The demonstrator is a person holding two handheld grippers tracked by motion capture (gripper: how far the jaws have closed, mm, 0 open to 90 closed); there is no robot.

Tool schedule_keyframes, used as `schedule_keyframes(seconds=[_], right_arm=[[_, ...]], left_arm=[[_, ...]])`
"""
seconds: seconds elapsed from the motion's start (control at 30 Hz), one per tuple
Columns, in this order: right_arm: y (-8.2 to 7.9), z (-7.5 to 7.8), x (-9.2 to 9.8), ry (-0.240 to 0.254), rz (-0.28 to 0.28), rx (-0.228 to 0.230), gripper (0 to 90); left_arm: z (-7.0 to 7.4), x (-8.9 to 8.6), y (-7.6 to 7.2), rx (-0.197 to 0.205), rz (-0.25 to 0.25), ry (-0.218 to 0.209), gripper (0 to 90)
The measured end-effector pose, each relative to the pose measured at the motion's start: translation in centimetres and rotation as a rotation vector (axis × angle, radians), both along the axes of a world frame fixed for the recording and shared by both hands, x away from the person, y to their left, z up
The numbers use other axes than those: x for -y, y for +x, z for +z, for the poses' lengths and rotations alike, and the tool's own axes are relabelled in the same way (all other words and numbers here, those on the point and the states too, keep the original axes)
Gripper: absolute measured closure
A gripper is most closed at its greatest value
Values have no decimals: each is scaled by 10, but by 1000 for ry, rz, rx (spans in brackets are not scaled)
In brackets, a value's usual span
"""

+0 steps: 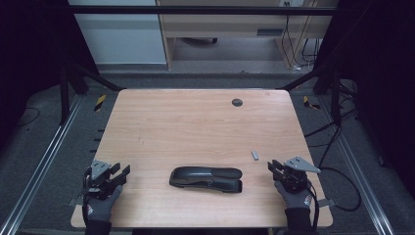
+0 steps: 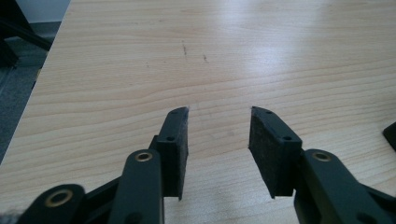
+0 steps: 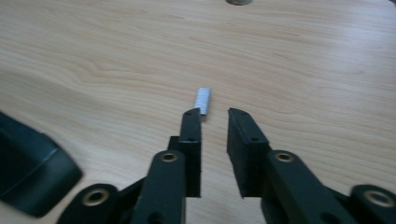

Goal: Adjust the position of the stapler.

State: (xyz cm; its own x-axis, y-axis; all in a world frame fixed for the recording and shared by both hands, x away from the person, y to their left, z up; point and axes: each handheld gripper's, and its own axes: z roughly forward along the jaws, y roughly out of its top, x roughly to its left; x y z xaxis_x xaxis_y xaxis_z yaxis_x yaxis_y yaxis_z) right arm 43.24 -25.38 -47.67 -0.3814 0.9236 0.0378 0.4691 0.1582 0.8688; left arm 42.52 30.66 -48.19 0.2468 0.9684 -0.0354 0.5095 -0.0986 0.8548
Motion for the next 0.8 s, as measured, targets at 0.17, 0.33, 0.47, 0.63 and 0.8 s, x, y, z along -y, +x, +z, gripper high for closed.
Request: schedule_keyframes(seconds=[0.17,0.33,0.47,0.63,0.8], right_arm=[[-14,3,-10,34,80,-14,900],[-19,-1,-25,29,152,-44,900],[-26,-7,-47,19,223,-73,900],[-32,-14,-68,16,295,-103,900],[-32,-16,-71,20,300,-108,900]], left_arm=[[-2,6,-4,-4,-12,10,634],[-3,10,-8,-6,-23,13,693],[-2,14,-9,-5,-41,18,737],[0,20,-9,-1,-68,27,833],[5,28,-7,6,-88,8,883]])
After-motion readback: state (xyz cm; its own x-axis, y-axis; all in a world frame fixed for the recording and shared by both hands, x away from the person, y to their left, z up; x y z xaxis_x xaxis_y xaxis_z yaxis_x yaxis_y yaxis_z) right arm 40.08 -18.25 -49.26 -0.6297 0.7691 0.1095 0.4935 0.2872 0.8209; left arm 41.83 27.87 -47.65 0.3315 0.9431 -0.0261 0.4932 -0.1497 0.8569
